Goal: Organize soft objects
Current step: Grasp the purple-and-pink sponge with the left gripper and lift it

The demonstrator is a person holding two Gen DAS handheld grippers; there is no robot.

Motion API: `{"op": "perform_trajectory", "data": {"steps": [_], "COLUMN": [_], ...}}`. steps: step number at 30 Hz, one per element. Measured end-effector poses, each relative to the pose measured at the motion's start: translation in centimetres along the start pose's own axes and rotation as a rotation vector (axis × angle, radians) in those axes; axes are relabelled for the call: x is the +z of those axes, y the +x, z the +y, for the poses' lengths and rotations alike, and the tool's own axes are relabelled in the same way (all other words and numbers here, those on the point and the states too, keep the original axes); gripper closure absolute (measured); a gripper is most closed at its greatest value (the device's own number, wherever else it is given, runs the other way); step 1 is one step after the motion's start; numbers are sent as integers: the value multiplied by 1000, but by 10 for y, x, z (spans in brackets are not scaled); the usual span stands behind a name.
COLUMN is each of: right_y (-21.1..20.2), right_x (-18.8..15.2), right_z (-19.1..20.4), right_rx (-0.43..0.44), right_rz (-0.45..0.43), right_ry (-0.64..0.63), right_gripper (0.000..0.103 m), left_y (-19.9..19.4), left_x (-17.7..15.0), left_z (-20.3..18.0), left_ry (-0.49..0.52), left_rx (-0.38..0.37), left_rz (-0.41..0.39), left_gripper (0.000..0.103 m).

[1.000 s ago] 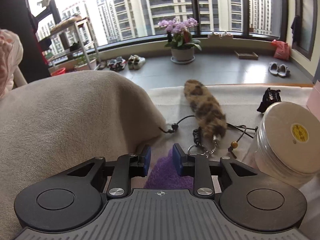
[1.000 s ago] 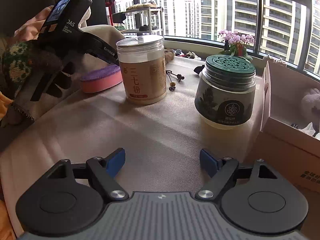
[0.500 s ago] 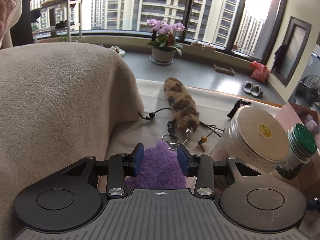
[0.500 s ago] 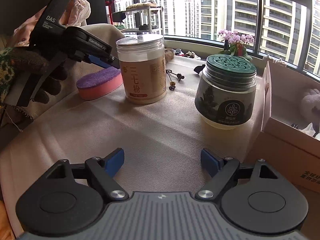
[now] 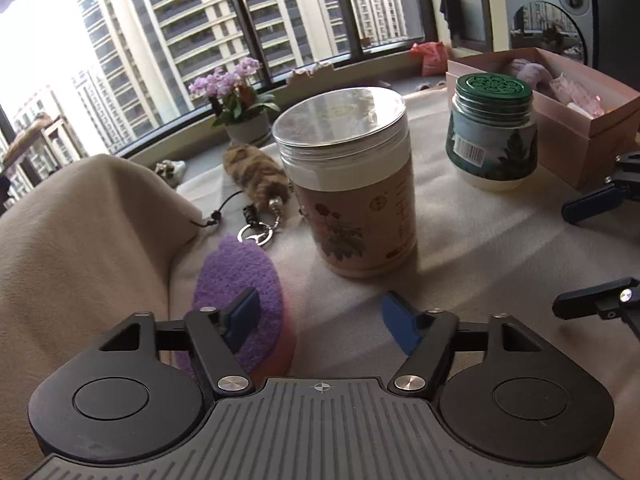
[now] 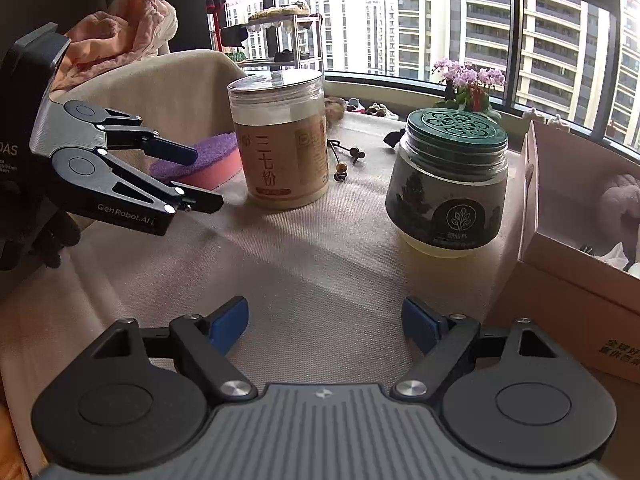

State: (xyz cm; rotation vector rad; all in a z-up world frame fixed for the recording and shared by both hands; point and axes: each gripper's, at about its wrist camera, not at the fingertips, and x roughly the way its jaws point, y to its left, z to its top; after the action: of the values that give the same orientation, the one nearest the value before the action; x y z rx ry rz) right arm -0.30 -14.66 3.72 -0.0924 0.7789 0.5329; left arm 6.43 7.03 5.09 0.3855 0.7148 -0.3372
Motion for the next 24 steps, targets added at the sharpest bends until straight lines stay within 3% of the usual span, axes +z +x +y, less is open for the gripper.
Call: {"op": "perform_trajectory", "data": {"steps": [1,3,5,9,13,20,24], "right_y": [0,0,0,0,-1,0,3], "right_x": [0,0,0,0,0,1,2], "right_z": [0,0,0,0,0,1,2], "right_rx": [0,0,0,0,0,4,29], "right_rz": [0,0,0,0,-1,7,30], "right_ry": [0,0,0,0,1,-14,-49], "right_gripper": [19,18,18,18,18,15,4], "left_y": [2,5,3,9,24,41,45], "left_x": [0,2,3,5,7,10,11], "left_z": [1,0,1,16,31,46,55], "left_ry": [-12,-18,-24,-58,-93,-146,-208], "left_rx": [-20,-31,-19,127,145,90,43], "left_rz": [1,0,-10,22,56,60,52], "left_gripper": [11,9,11,16,26,25,26]}}
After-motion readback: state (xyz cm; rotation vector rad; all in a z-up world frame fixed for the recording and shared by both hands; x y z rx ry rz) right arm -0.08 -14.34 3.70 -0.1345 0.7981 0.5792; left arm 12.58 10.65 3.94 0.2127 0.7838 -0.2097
